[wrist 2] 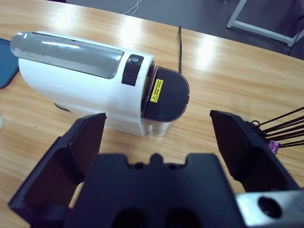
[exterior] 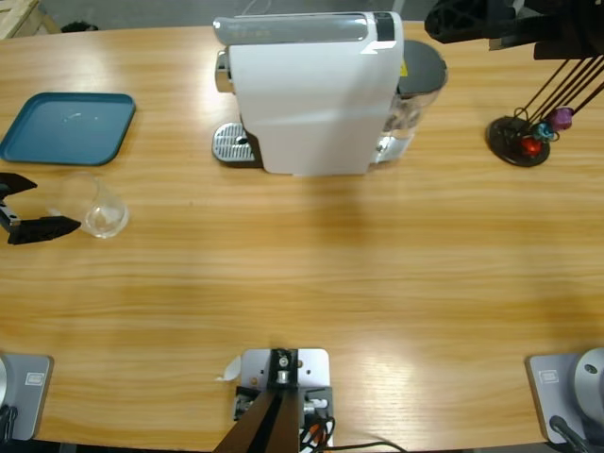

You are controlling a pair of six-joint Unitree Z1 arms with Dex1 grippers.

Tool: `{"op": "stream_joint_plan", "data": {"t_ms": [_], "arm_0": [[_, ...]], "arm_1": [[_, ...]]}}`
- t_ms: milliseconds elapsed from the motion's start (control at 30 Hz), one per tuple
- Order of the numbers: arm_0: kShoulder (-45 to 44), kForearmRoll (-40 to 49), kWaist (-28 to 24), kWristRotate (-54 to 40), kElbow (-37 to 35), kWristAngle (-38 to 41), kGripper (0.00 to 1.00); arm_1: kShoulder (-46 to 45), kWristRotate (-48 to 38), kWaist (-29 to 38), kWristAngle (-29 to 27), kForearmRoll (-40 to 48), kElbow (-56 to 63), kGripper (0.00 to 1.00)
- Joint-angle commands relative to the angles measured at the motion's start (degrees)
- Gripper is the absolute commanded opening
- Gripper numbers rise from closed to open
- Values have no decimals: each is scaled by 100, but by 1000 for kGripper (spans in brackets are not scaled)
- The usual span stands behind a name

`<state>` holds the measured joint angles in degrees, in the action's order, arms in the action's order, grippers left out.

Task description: Pour coffee

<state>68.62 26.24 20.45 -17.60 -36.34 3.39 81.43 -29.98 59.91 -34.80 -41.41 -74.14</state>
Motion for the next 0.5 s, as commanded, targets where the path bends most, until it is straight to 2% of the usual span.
{"op": "stream_joint_plan", "data": {"t_ms": [33,433,500], "arm_0": [[637,-388,-41,-121,268,21,996],[849,-636,-41,-89,303,-285,986],[899,-638,-41,-85,303,-280,954]], "arm_1": [[162,53,-121,-51,186,335,1000],[175,57,-252,-9,281,364,1000],[182,53,-252,-9,282,374,1000]]}}
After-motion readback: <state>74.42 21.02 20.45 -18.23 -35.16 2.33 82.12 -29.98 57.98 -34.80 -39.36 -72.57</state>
